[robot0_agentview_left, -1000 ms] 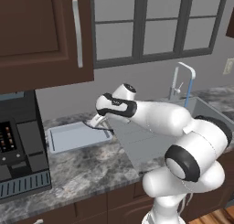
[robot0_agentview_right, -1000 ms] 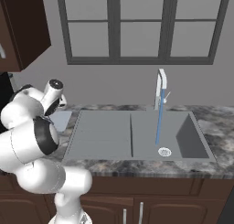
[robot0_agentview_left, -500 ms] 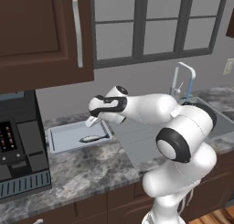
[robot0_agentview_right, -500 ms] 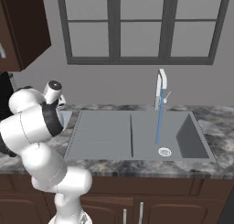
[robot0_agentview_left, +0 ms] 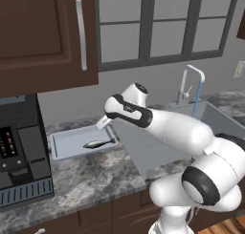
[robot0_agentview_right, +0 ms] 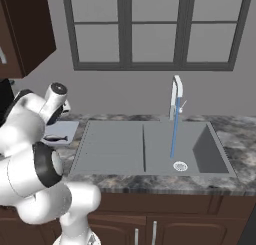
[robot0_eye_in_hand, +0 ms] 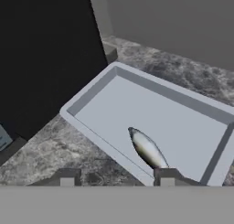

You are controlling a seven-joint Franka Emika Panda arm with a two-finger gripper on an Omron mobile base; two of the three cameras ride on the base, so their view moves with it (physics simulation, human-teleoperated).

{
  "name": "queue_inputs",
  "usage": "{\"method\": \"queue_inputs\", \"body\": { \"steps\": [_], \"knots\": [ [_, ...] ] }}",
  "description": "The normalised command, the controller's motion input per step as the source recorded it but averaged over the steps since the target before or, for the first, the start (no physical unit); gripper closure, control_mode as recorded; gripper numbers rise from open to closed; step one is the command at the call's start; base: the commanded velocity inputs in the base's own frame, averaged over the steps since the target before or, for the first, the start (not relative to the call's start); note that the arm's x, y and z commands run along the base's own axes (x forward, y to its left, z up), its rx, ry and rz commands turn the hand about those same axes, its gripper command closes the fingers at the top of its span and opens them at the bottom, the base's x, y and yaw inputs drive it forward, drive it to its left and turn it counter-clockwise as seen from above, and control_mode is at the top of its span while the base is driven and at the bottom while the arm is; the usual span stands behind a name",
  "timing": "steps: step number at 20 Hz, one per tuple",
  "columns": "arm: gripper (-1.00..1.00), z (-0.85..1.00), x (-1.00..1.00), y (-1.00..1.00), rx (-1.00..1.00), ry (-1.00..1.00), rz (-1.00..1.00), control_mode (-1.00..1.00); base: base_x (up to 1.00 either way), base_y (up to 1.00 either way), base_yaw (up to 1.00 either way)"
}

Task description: Take the fish out of the fridge, briefly rinse it in the sink, and place it on the tray next to the sink.

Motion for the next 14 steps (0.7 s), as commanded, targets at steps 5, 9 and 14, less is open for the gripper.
{"method": "queue_inputs", "body": {
  "steps": [5, 9, 14],
  "knots": [
    [-1.0, 1.0, -1.0, -0.76, 0.07, -0.06, 0.0, -1.0, 0.0, 0.0, 0.0],
    [-1.0, 1.0, -1.0, -0.71, 0.04, -0.11, -0.01, -1.0, 0.0, 0.0, 0.0],
    [-1.0, 1.0, -1.0, -0.36, 0.01, -0.2, -0.05, -1.0, 0.0, 0.0, 0.0]
  ]
}}
